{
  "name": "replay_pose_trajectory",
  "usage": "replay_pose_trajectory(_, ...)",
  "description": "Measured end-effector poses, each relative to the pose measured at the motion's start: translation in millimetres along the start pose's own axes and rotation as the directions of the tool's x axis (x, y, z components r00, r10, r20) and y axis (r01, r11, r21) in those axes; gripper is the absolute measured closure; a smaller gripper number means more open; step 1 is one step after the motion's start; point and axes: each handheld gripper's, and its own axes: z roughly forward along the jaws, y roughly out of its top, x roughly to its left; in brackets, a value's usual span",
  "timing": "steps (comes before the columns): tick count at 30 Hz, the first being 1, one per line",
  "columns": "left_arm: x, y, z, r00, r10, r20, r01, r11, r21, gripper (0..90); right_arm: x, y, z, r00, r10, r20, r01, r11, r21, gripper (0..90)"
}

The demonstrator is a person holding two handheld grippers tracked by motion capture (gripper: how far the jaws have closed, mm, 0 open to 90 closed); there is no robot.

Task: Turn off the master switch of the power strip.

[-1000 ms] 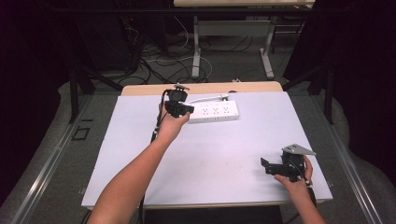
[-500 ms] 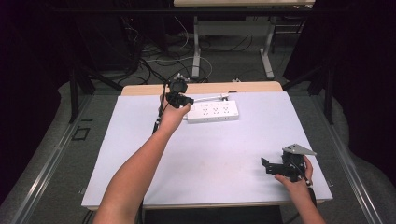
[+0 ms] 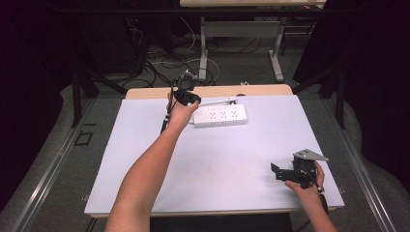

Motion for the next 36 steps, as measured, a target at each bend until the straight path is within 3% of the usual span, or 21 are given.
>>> replay_pose_trajectory(12,9.9,7.7,12.8,0.9994,-0.031,-0.012,0.031,0.9993,-0.02,89.9,-0.6,0.4,-2.4,1.0,0.003,0.0,-0.003,1.0,-0.004,1.2)
replay_pose_trajectory(30,21.8,0.0,45.9,0.9971,-0.06,-0.046,0.058,0.9978,-0.031,89.9,-1.8,1.2,-3.8,0.9999,0.015,-0.003,-0.015,1.0,-0.014,1.6)
replay_pose_trajectory(34,22.9,-1.2,51.9,0.9978,-0.034,-0.056,0.033,0.9993,-0.015,89.9,-1.3,1.2,-3.8,0.9998,0.018,0.005,-0.018,1.0,-0.017,1.8)
replay_pose_trajectory(36,23.1,-2.9,55.6,0.9978,-0.039,-0.054,0.038,0.9991,-0.018,89.9,-1.1,1.3,-4.3,0.9999,0.016,0.0,-0.016,1.0,-0.013,1.8)
